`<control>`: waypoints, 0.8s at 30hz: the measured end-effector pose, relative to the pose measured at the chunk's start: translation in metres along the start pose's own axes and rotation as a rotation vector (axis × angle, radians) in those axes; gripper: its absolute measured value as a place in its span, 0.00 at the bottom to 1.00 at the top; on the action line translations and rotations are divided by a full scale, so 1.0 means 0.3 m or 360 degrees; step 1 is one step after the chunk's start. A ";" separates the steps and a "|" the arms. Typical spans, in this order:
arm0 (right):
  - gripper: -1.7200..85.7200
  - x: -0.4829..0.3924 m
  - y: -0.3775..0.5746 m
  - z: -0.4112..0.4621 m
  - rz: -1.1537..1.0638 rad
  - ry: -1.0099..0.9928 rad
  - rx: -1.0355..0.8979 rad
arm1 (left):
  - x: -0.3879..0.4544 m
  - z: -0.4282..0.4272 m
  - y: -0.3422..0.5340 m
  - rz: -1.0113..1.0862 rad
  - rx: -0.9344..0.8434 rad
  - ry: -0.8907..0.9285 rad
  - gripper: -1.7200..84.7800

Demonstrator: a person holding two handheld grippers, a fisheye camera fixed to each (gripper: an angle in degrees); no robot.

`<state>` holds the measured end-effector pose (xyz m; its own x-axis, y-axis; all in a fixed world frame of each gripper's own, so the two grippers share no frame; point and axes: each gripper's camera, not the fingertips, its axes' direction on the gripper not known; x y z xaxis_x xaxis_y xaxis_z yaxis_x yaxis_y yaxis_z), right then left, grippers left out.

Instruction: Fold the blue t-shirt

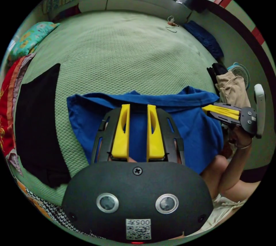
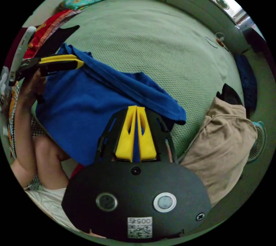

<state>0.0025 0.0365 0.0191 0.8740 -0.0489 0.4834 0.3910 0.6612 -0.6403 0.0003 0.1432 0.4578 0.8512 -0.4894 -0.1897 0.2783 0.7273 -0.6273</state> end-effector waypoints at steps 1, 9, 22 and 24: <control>0.01 0.003 -0.002 0.012 0.0011 0.0030 -0.0010 | 0.031 0.016 -0.012 0.0000 0.0001 -0.0022 0.13; 0.01 0.078 0.035 -0.009 0.0331 0.0319 0.0479 | 0.177 0.064 -0.053 -0.0133 0.0308 0.0085 0.13; 0.01 0.227 0.117 0.015 0.0205 -0.0164 0.0395 | 0.566 0.154 -0.053 0.0053 0.0253 0.0157 0.12; 0.01 0.250 0.110 0.059 0.0224 -0.0059 0.0230 | 0.625 0.175 -0.051 0.0083 0.0215 0.0150 0.12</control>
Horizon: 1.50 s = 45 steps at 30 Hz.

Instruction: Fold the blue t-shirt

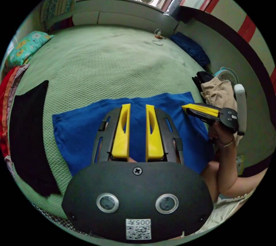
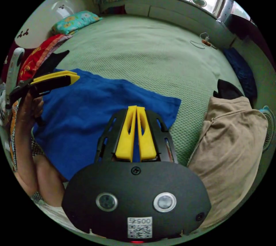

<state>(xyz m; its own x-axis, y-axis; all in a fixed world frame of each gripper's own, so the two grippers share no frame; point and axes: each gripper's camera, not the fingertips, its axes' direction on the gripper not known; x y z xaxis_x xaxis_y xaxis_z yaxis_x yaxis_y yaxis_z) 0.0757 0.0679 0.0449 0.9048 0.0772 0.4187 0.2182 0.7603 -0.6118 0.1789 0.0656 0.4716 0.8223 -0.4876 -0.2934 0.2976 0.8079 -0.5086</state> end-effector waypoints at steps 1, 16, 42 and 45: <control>0.01 0.010 0.000 0.010 0.0023 0.0029 -0.0029 | 0.042 0.014 0.002 0.0025 -0.0017 -0.0015 0.13; 0.06 0.420 0.172 -0.166 0.0525 -0.0238 0.0331 | 0.881 0.082 0.299 0.0698 -0.0310 0.0349 0.21; 0.15 0.576 0.064 -0.030 0.0334 -0.0428 -0.0042 | 1.039 -0.169 0.631 0.0573 -0.0245 0.0220 0.08; 0.16 0.567 0.036 0.004 0.0308 -0.0503 -0.0141 | 0.999 -0.241 0.669 0.0574 -0.0212 0.0167 0.08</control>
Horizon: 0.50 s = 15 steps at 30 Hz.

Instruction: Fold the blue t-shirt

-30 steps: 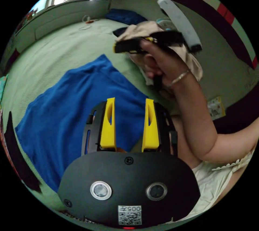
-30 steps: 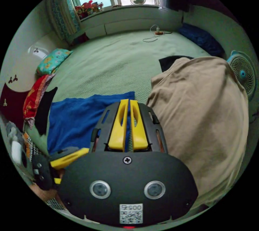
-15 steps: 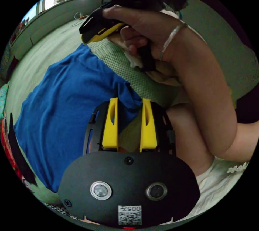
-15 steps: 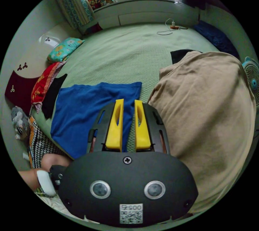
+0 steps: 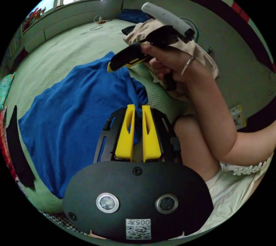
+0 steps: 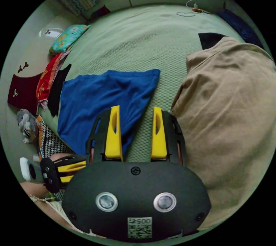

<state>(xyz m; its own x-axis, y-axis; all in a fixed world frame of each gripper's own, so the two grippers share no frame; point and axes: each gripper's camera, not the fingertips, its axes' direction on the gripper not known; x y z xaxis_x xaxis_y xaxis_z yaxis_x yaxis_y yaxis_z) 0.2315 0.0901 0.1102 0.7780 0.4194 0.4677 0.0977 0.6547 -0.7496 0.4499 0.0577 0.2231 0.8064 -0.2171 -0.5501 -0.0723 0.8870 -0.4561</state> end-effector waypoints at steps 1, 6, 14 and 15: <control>0.16 -0.001 -0.005 0.003 0.0005 -0.0001 -0.0003 | -0.009 -0.025 0.023 -0.0007 0.0002 0.0009 0.08; 0.15 -0.008 -0.037 0.010 0.0072 -0.0133 0.0047 | -0.044 -0.137 0.126 -0.0012 0.0016 0.0042 0.08; 0.07 -0.092 -0.083 0.052 0.0095 -0.0541 0.0182 | -0.183 -0.335 0.317 -0.0061 0.0041 0.0016 0.08; 0.06 -0.118 -0.084 0.049 0.0083 -0.0567 0.0215 | -0.196 -0.351 0.330 -0.0066 0.0045 0.0016 0.08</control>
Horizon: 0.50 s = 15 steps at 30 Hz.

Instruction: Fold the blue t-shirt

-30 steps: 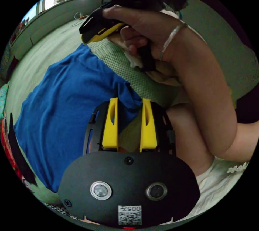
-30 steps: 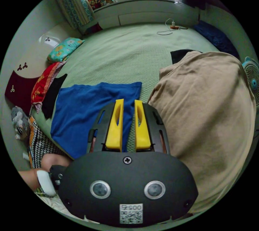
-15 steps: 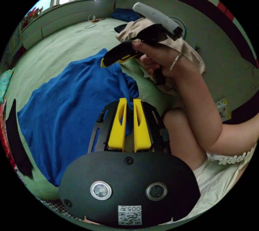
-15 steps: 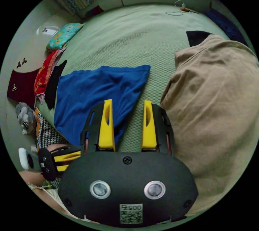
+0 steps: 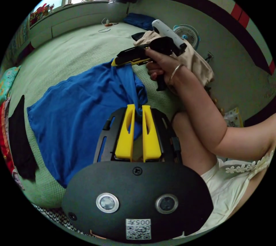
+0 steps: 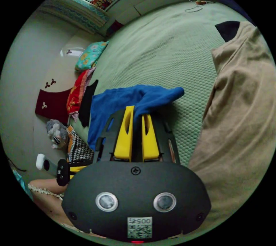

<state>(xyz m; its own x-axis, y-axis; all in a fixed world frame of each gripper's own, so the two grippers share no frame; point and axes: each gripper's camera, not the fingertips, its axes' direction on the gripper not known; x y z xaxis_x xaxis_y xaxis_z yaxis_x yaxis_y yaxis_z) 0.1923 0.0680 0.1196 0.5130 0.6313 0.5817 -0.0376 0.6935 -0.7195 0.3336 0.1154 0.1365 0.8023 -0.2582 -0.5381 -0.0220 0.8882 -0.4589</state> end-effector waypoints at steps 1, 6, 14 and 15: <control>0.06 -0.013 0.000 0.005 -0.0003 -0.0001 0.0010 | -0.028 -0.036 0.024 -0.0021 0.0019 0.0010 0.08; 0.04 -0.213 -0.022 0.085 -0.0101 0.0225 -0.0006 | -0.152 -0.210 0.113 -0.0063 0.0069 0.0040 0.08; 0.02 -0.690 -0.105 0.314 -0.0399 0.0581 -0.0092 | -0.496 -0.517 0.335 -0.0328 0.0222 0.0030 0.08; 0.02 -0.770 -0.112 0.364 -0.0473 0.0633 -0.0120 | -0.523 -0.536 0.353 -0.0348 0.0228 0.0035 0.08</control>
<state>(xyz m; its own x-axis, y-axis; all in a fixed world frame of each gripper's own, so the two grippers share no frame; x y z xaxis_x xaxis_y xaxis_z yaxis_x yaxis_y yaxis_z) -0.0185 -0.0632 0.0510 0.7800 0.2187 0.5863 0.2145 0.7868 -0.5787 0.1095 0.1888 0.0586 0.7657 -0.4566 -0.4531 0.2363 0.8548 -0.4621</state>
